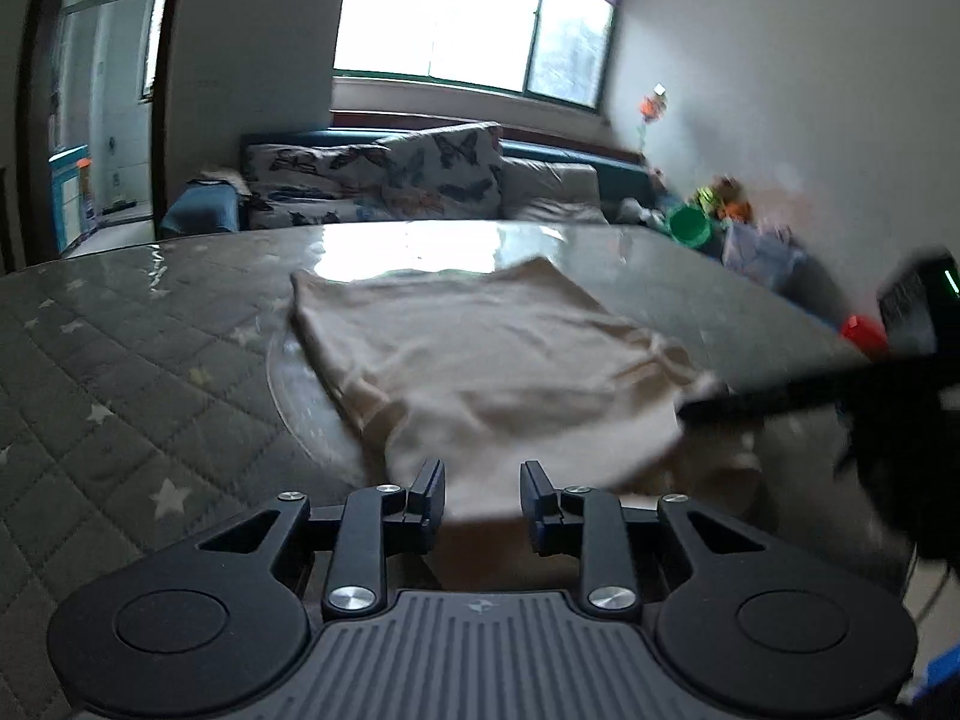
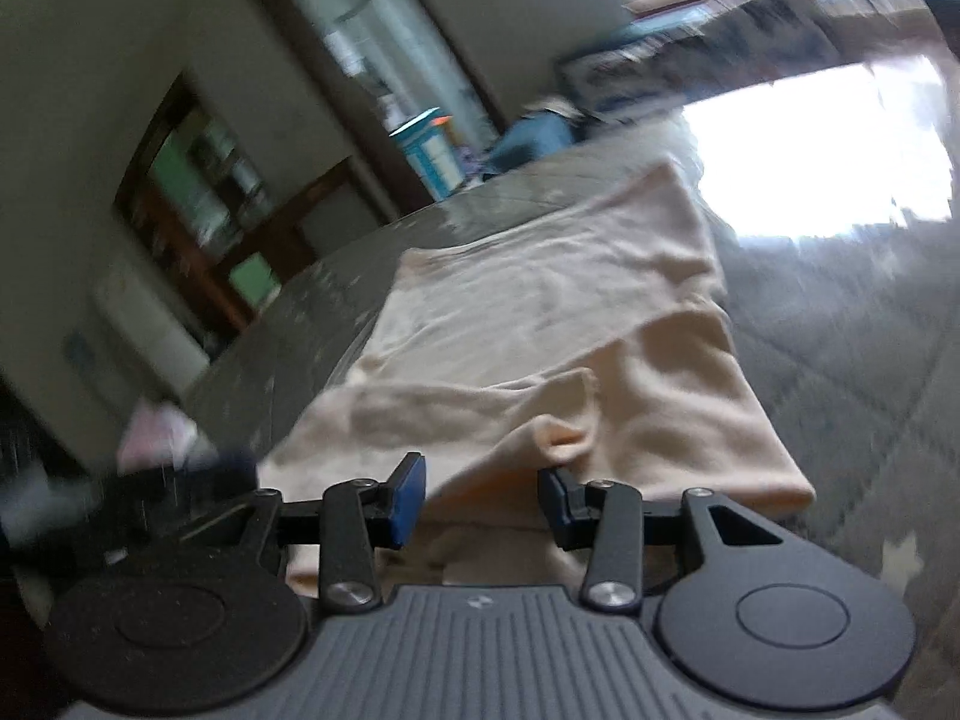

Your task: Fold clothes

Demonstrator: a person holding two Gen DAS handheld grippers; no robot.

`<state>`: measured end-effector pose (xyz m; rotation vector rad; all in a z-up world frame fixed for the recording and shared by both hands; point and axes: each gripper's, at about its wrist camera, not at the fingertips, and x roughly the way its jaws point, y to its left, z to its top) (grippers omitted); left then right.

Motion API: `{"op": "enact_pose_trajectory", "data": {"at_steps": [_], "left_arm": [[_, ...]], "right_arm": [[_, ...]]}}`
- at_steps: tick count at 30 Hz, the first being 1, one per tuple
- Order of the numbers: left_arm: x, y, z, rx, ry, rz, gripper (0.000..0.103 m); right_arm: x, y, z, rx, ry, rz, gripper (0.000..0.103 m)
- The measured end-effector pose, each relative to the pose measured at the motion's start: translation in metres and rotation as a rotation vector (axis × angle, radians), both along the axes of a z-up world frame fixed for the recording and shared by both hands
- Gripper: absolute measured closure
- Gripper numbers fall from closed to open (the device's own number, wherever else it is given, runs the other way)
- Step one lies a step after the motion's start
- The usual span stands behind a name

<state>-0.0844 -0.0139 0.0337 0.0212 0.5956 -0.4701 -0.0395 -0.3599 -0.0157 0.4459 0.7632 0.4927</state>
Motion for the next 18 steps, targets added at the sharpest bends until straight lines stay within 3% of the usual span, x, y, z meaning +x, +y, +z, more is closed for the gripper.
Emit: {"op": "enact_pose_trajectory", "data": {"at_steps": [2, 4, 5, 13, 14, 15, 18], "left_arm": [[-0.005, -0.004, -0.004, 0.039, -0.017, -0.007, 0.066], [-0.011, -0.004, -0.005, 0.060, -0.036, -0.010, 0.061], [-0.013, -0.004, -0.006, 0.065, -0.042, -0.011, 0.057], [-0.017, -0.007, -0.012, 0.155, -0.084, 0.017, 0.058], [-0.017, -0.008, -0.012, 0.155, -0.089, 0.018, 0.064], [-0.016, -0.008, -0.013, 0.155, -0.092, 0.019, 0.077], [-0.016, -0.006, -0.014, 0.158, -0.096, 0.034, 0.092]], "right_arm": [[0.005, -0.005, -0.003, 0.035, 0.027, -0.034, 0.070], [0.009, -0.007, -0.004, 0.050, 0.039, -0.056, 0.084], [0.009, -0.006, -0.002, 0.041, 0.032, -0.056, 0.086], [0.012, 0.007, 0.024, -0.018, -0.074, -0.021, 0.094], [0.012, 0.009, 0.029, -0.025, -0.088, -0.014, 0.094], [0.012, 0.011, 0.033, -0.032, -0.102, -0.007, 0.094], [0.012, 0.016, 0.046, -0.053, -0.148, 0.010, 0.095]]}}
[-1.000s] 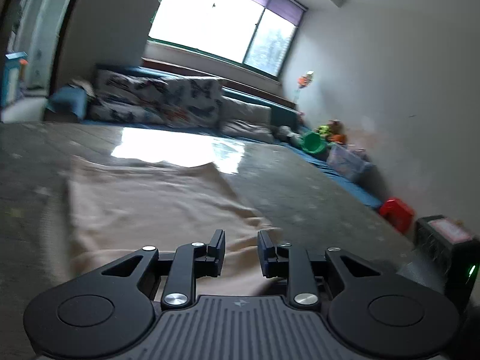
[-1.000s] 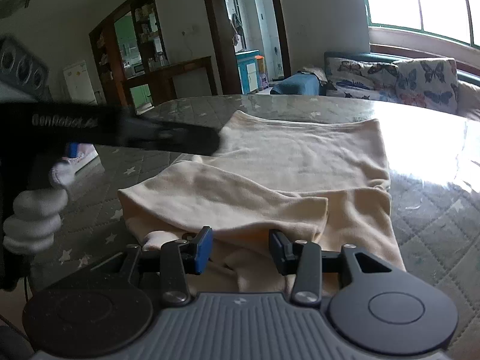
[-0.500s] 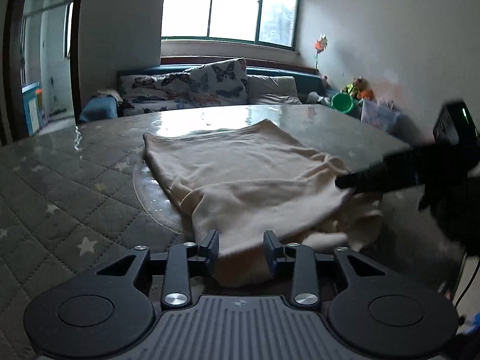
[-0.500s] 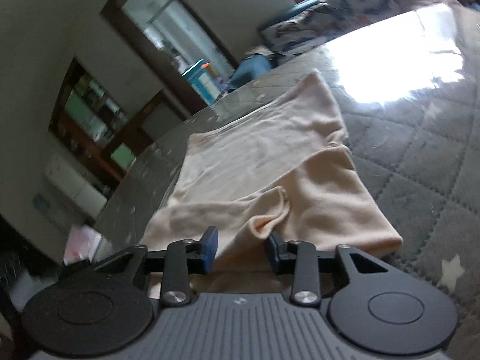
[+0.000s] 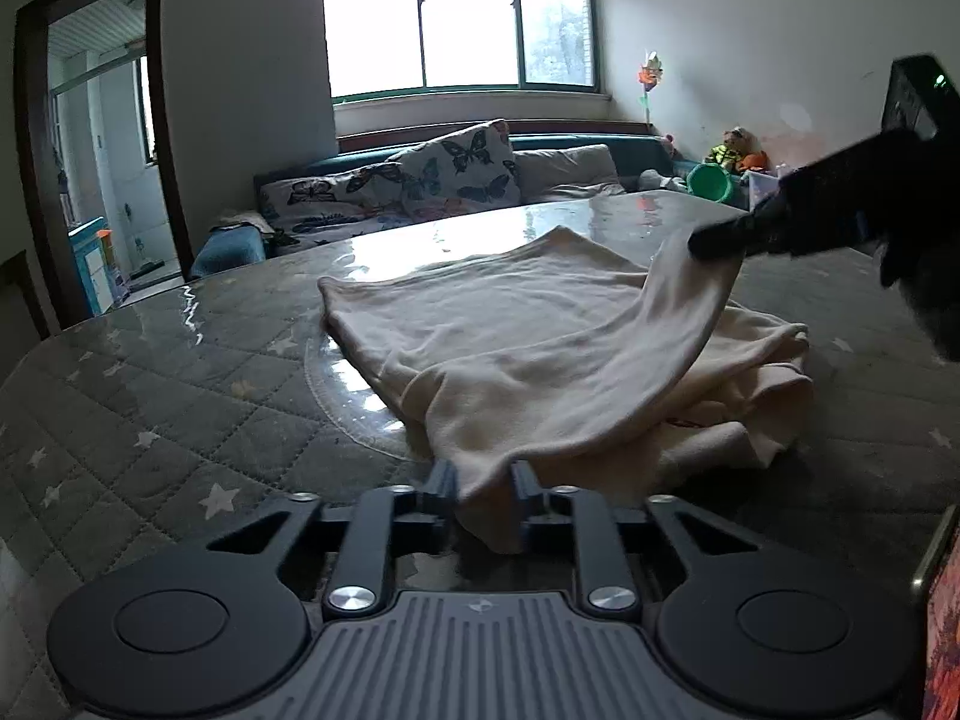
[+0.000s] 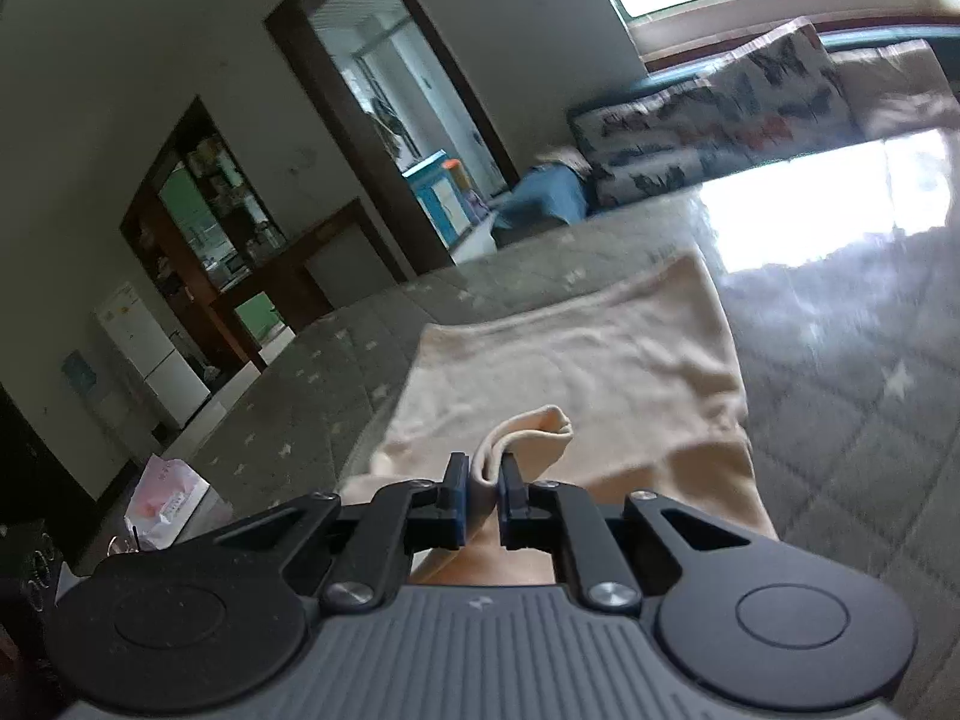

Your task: Fold clothes

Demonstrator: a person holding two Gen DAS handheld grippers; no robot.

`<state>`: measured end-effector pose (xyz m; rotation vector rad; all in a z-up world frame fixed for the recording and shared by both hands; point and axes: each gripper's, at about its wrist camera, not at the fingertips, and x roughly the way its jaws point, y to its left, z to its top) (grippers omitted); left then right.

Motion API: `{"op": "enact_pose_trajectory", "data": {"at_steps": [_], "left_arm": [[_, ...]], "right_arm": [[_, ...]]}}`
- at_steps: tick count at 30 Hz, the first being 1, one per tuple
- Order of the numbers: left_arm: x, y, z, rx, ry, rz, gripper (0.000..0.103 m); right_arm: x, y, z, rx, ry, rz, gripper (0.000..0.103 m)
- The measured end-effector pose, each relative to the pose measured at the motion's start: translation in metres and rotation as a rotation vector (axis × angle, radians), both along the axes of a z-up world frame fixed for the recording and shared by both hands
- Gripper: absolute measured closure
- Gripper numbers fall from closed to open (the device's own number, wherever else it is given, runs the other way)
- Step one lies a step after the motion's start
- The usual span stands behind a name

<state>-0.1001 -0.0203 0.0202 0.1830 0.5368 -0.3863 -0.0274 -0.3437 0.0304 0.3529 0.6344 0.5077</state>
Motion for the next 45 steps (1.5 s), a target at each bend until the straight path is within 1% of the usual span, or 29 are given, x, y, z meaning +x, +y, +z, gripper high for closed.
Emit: {"op": "enact_pose_trajectory", "data": {"at_steps": [3, 6, 8, 10, 12, 15, 16, 17, 18, 19, 20, 21, 22, 25, 28, 30, 33, 35, 38, 40, 42, 45], "left_arm": [[-0.005, 0.003, 0.004, -0.002, -0.023, 0.014, 0.095], [-0.014, 0.005, 0.009, 0.002, -0.052, 0.017, 0.096], [-0.019, 0.004, 0.009, 0.009, -0.055, 0.003, 0.096], [-0.019, 0.003, 0.005, 0.022, -0.039, -0.011, 0.096], [-0.018, 0.002, 0.000, 0.035, -0.014, -0.020, 0.095], [-0.017, 0.003, -0.002, 0.039, 0.016, -0.034, 0.092], [-0.016, 0.004, -0.001, 0.039, 0.026, -0.040, 0.092], [-0.015, 0.005, 0.000, 0.041, 0.041, -0.047, 0.088], [-0.013, 0.008, 0.002, 0.041, 0.055, -0.052, 0.087], [-0.012, 0.011, 0.005, 0.037, 0.063, -0.056, 0.087], [-0.010, 0.015, 0.009, 0.030, 0.068, -0.057, 0.087], [-0.008, 0.019, 0.014, 0.020, 0.067, -0.055, 0.087], [-0.006, 0.023, 0.020, 0.004, 0.064, -0.052, 0.087], [0.007, 0.031, 0.039, -0.093, 0.048, -0.035, 0.087], [0.026, 0.026, 0.049, -0.168, 0.041, -0.043, 0.087], [0.044, 0.016, 0.045, -0.176, 0.048, -0.059, 0.088], [0.068, 0.004, 0.029, -0.180, 0.097, -0.073, 0.089], [0.077, 0.003, 0.018, -0.168, 0.130, -0.068, 0.088], [0.081, 0.007, 0.006, -0.149, 0.156, -0.039, 0.088], [0.081, 0.017, 0.001, -0.158, 0.163, -0.016, 0.089], [0.078, 0.024, 0.000, -0.158, 0.160, 0.010, 0.089], [0.077, 0.031, 0.004, -0.165, 0.159, 0.040, 0.089]], "right_arm": [[-0.003, 0.003, 0.011, -0.020, -0.047, 0.011, 0.095], [-0.008, 0.004, 0.021, -0.042, -0.095, 0.019, 0.095], [-0.011, 0.005, 0.026, -0.061, -0.121, 0.020, 0.095], [-0.012, 0.004, 0.017, -0.098, -0.106, 0.012, 0.095], [-0.010, 0.004, 0.003, -0.144, -0.066, 0.006, 0.095], [-0.008, 0.004, -0.016, -0.209, -0.019, 0.000, 0.089], [-0.007, 0.004, -0.019, -0.223, -0.010, 0.000, 0.088], [-0.007, 0.003, -0.021, -0.235, -0.005, 0.000, 0.088], [-0.007, 0.003, -0.021, -0.243, -0.006, 0.000, 0.087], [-0.008, 0.002, -0.019, -0.253, -0.012, -0.001, 0.083], [-0.010, 0.002, -0.016, -0.270, -0.027, -0.006, 0.080], [-0.012, 0.003, -0.012, -0.292, -0.046, -0.015, 0.074], [-0.014, 0.004, -0.008, -0.314, -0.067, -0.021, 0.072], [-0.019, 0.008, 0.002, -0.357, -0.129, -0.024, 0.071], [-0.014, 0.017, 0.003, -0.345, -0.136, 0.015, 0.071], [-0.011, 0.028, -0.001, -0.342, -0.131, 0.051, 0.071], [-0.004, 0.043, -0.010, -0.340, -0.115, 0.107, 0.072], [0.000, 0.050, -0.017, -0.344, -0.097, 0.136, 0.072], [0.004, 0.053, -0.026, -0.371, -0.080, 0.156, 0.072], [0.008, 0.049, -0.034, -0.389, -0.056, 0.149, 0.073], [0.010, 0.042, -0.039, -0.385, -0.050, 0.142, 0.078], [0.007, 0.038, -0.034, -0.390, -0.065, 0.125, 0.078]]}}
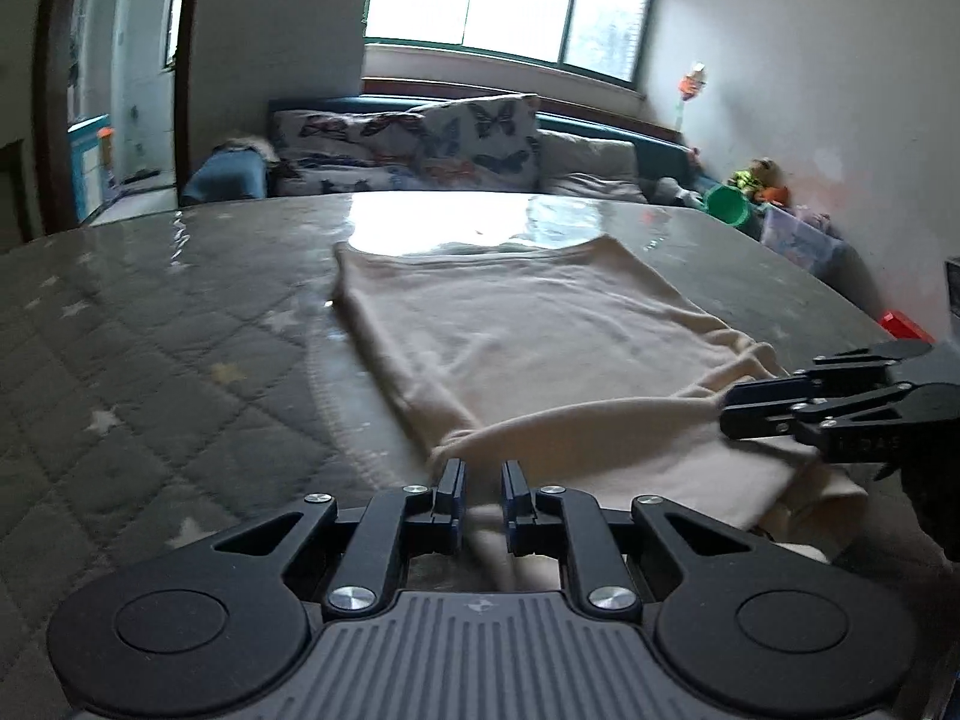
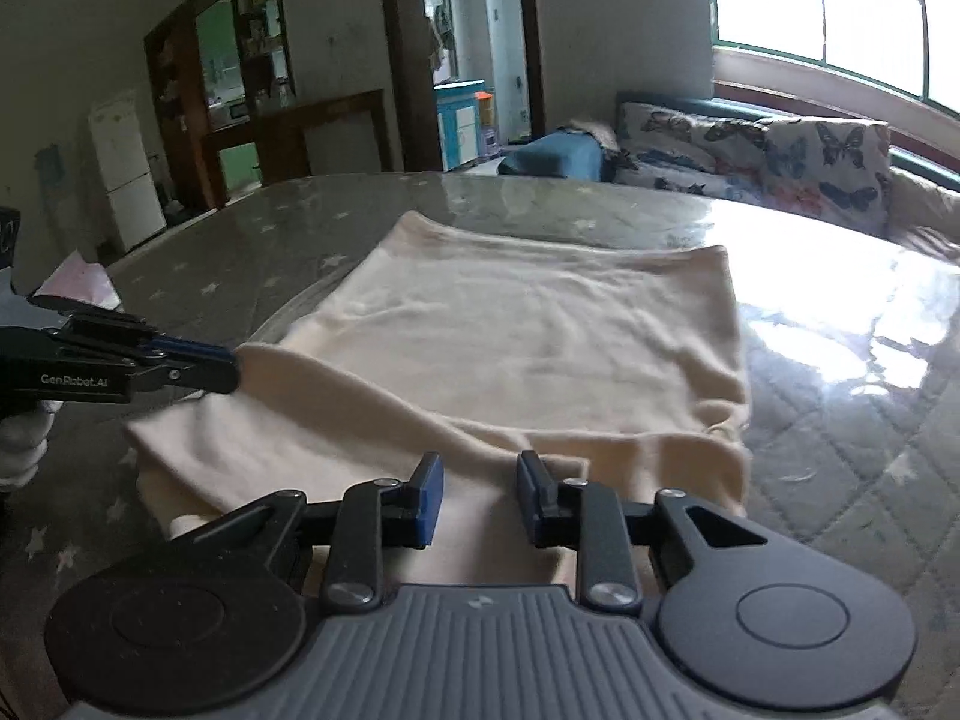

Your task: Fold clothes

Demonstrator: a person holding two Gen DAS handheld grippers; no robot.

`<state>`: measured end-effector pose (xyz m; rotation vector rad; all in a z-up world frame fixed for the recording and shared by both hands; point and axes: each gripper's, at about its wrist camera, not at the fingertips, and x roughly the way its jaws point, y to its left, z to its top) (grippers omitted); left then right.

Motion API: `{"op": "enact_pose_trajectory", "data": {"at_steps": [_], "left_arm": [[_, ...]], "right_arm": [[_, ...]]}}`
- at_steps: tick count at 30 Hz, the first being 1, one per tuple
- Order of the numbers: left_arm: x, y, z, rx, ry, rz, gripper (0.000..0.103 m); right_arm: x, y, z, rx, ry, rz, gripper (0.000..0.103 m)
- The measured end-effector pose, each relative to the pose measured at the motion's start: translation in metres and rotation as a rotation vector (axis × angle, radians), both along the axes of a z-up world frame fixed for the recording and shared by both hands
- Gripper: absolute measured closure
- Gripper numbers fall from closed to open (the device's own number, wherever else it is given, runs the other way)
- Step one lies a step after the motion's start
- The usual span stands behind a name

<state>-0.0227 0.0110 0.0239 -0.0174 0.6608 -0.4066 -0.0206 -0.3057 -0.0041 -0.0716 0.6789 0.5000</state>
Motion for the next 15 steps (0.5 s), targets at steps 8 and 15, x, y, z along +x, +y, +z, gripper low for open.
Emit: {"op": "enact_pose_trajectory", "data": {"at_steps": [8, 15], "left_arm": [[0.004, -0.016, 0.000, 0.053, -0.010, -0.049, 0.088], [-0.021, -0.023, 0.012, 0.118, -0.085, -0.128, 0.088]], "right_arm": [[-0.001, -0.001, 0.000, -0.021, 0.002, 0.002, 0.076], [-0.022, 0.001, 0.009, -0.062, -0.046, 0.082, 0.075]]}}
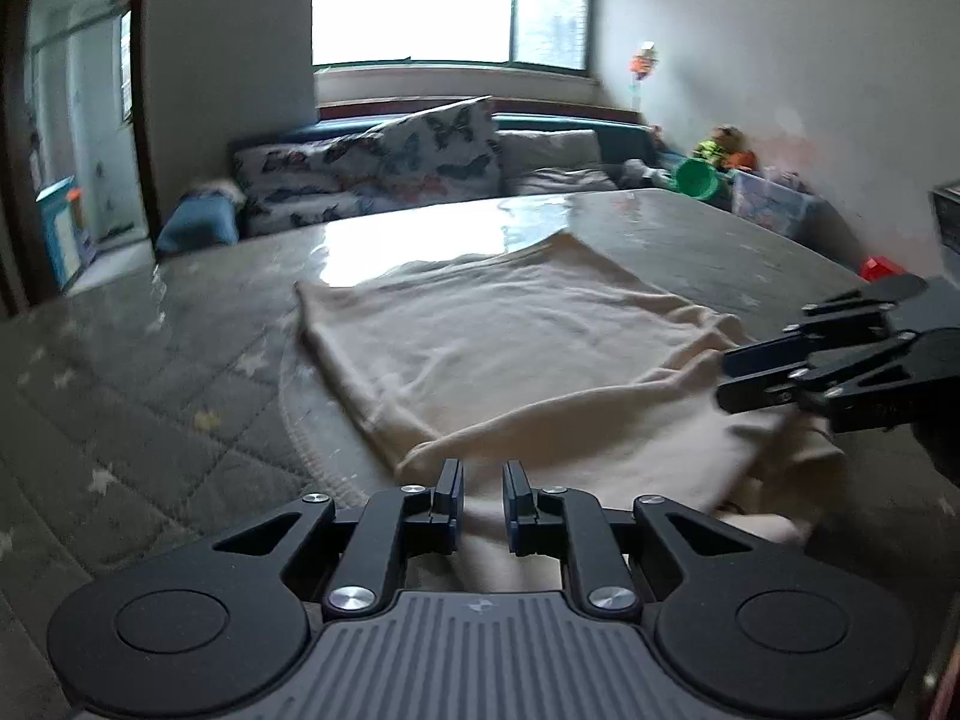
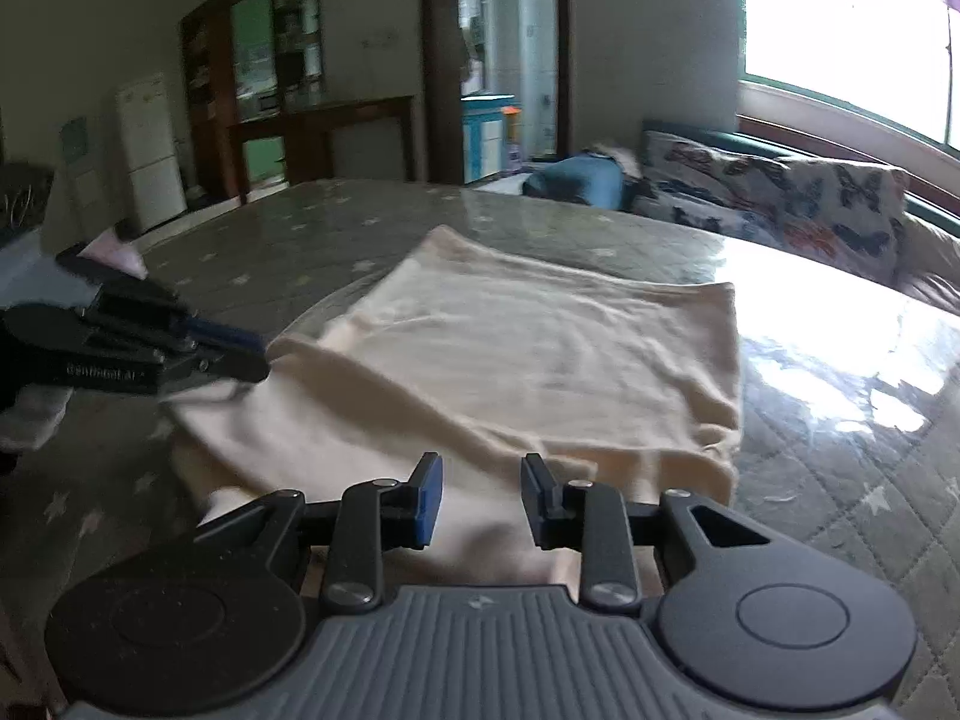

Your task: Fold clothes

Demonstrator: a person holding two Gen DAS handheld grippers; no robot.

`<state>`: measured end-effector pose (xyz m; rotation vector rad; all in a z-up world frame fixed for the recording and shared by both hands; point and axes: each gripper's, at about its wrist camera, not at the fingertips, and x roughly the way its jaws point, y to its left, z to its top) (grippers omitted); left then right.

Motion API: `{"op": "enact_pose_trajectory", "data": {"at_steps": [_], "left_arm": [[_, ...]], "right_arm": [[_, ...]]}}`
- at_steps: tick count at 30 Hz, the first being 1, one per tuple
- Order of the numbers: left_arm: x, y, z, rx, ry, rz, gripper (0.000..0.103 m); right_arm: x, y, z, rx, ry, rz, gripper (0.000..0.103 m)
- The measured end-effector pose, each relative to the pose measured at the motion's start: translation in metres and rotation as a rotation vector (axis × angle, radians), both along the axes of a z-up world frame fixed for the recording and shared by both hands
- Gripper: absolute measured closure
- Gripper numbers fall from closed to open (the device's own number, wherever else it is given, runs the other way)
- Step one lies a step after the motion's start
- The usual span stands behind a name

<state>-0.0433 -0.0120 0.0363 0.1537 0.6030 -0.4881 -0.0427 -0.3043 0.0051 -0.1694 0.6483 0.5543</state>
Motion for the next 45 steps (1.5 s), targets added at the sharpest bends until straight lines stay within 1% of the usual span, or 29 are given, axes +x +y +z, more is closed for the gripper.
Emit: {"op": "enact_pose_trajectory", "data": {"at_steps": [3, 6, 7, 8, 11, 13, 16, 19, 23, 27, 29, 31, 38, 42, 45], "left_arm": [[-0.014, -0.012, 0.003, 0.036, -0.033, -0.068, 0.087], [-0.022, -0.023, -0.001, 0.070, -0.042, -0.119, 0.087], [-0.023, -0.026, -0.004, 0.079, -0.037, -0.129, 0.087], [-0.023, -0.028, -0.007, 0.084, -0.027, -0.134, 0.087], [-0.022, -0.029, -0.014, 0.096, -0.015, -0.136, 0.086], [-0.024, -0.029, -0.013, 0.099, -0.020, -0.137, 0.086], [-0.031, -0.028, -0.009, 0.112, -0.039, -0.156, 0.084], [-0.043, -0.029, -0.006, 0.143, -0.067, -0.208, 0.081], [-0.059, -0.034, -0.009, 0.179, -0.108, -0.309, 0.072], [-0.072, -0.041, -0.016, 0.236, -0.142, -0.385, 0.071], [-0.075, -0.043, -0.017, 0.252, -0.149, -0.397, 0.070], [-0.077, -0.044, -0.019, 0.265, -0.163, -0.407, 0.068], [-0.081, -0.050, -0.022, 0.298, -0.211, -0.433, 0.068], [-0.077, -0.055, -0.024, 0.293, -0.219, -0.439, 0.068], [-0.076, -0.058, -0.027, 0.304, -0.235, -0.444, 0.068]], "right_arm": [[-0.004, 0.002, -0.006, -0.036, -0.013, 0.008, 0.074], [-0.007, -0.002, 0.001, -0.004, -0.023, -0.007, 0.074], [-0.008, -0.003, 0.003, 0.007, -0.026, -0.010, 0.072], [-0.009, -0.004, 0.003, 0.008, -0.027, -0.012, 0.070], [-0.007, -0.007, -0.003, -0.025, -0.007, -0.029, 0.070], [-0.007, -0.010, -0.004, -0.010, -0.004, -0.040, 0.070], [-0.014, -0.015, 0.005, 0.008, -0.015, -0.041, 0.070], [-0.023, -0.017, 0.011, -0.005, -0.029, -0.019, 0.069], [-0.036, -0.019, 0.015, -0.023, -0.030, 0.008, 0.067], [-0.050, -0.020, 0.017, -0.043, -0.031, 0.032, 0.064], [-0.056, -0.021, 0.018, -0.053, -0.032, 0.040, 0.062], [-0.062, -0.023, 0.018, -0.065, -0.029, 0.045, 0.062], [-0.076, -0.031, 0.016, -0.106, -0.021, 0.047, 0.059], [-0.078, -0.031, 0.012, -0.124, -0.019, 0.052, 0.057], [-0.077, -0.032, 0.012, -0.122, -0.020, 0.052, 0.057]]}}
